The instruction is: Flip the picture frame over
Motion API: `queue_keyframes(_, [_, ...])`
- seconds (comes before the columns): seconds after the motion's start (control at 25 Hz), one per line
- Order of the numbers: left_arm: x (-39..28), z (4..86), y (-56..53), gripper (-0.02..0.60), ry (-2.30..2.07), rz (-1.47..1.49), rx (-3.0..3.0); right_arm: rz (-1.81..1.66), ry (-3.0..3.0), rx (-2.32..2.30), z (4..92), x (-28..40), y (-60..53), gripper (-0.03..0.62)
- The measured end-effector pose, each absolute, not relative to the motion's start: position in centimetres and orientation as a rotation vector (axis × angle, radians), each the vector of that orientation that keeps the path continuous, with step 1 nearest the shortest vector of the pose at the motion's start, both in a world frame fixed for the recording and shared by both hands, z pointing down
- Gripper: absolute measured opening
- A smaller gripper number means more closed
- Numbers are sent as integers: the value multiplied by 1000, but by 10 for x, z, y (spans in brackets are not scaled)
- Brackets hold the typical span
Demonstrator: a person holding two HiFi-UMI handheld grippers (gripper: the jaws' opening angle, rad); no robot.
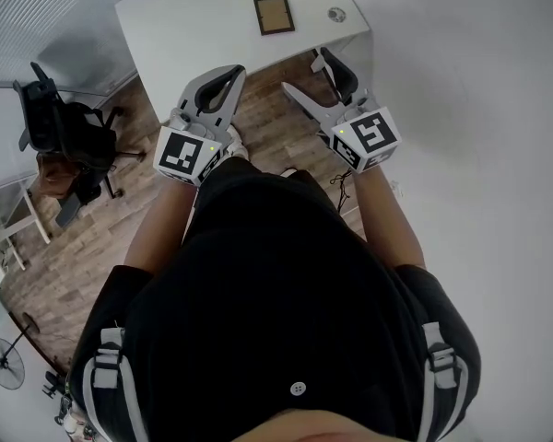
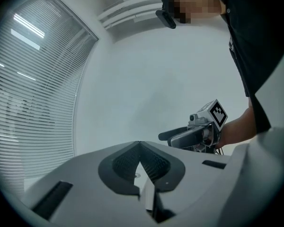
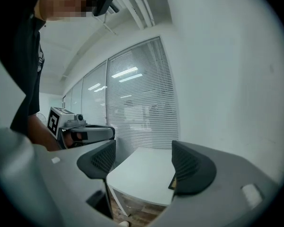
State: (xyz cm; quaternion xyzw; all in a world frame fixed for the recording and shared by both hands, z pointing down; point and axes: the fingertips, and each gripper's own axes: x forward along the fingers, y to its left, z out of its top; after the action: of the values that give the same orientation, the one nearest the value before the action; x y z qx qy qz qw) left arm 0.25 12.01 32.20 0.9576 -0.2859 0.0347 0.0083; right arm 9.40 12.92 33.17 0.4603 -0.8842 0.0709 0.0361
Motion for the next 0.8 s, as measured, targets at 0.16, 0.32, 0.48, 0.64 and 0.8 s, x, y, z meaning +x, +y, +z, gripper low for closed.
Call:
queue_keyframes(0.16, [-9, 326, 83, 8, -857, 109, 2995, 234, -2665, 1446, 340, 83, 94, 368])
queue_keyframes(0.32, [-22, 328, 46, 8, -824, 100, 2991, 258, -2611, 1499, 347, 75, 59, 368])
queue_keyframes(0.48, [-35, 330, 13, 8, -776, 88, 2997, 304, -2566, 1537, 355, 62, 27, 368])
queue_keyframes(0.64, [-48, 338, -12, 8, -716, 82, 2990, 343, -2520, 1592, 363, 50, 2, 368])
queue_keyframes(0.8, [-61, 347, -29, 8, -658, 89, 2995, 377, -2489, 1628, 375, 35, -17, 368])
